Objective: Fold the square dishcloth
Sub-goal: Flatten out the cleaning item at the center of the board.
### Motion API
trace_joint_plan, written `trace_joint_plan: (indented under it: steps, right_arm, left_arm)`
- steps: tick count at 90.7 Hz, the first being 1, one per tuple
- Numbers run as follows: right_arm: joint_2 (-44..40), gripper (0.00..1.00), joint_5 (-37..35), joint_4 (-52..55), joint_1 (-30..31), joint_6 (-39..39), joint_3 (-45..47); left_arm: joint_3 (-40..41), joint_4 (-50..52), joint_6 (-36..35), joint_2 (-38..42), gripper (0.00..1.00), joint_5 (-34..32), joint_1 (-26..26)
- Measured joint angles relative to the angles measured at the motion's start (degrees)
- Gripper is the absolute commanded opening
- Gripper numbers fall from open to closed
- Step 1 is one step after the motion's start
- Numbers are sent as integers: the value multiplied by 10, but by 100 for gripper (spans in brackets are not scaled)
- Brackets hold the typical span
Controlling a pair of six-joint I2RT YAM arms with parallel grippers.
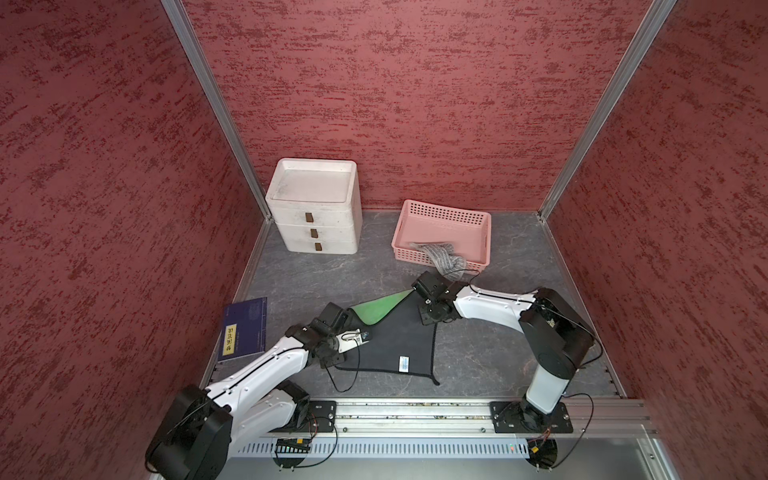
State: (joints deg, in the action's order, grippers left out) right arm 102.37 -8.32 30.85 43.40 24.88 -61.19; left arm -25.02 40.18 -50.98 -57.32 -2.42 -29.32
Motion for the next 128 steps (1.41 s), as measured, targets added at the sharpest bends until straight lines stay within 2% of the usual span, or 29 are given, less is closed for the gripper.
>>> trace_joint_plan:
  steps: [8,16,28,42,51,61,73,85,98,111,128]
  right_arm:
    - [0,40,0,10,9,-14,-12]
    - [-5,56,3,14,30,-30,-27]
    - [-54,63,23,11,66,-32,-30]
    - [-158,69,36,-16,85,-4,13]
    - [-229,69,35,-23,94,28,80]
    - [-280,64,35,-15,102,61,146]
    - [-304,58,47,-15,108,95,199]
    - [-280,54,73,-43,128,114,202]
    - [-215,53,110,-101,151,127,189]
    - [-159,50,141,-156,165,138,188]
    - [-122,49,155,-195,168,146,186]
  left_arm:
    - [-16,52,-5,14,56,15,0]
    - [-72,97,2,15,57,41,-5]
    - [-153,83,1,-1,56,60,-16]
    - [-165,29,-19,-95,55,51,-15]
    - [-165,15,-29,-159,55,57,-14]
    - [-165,-7,-40,-191,54,64,-14]
    - [-173,-41,-52,-221,46,64,-14]
    - [-175,-77,-61,-248,40,58,-10]
    - [-175,-91,-68,-271,36,52,-2]
    - [-175,-102,-75,-270,18,50,5]
    - [-175,-136,-79,-264,5,39,18]
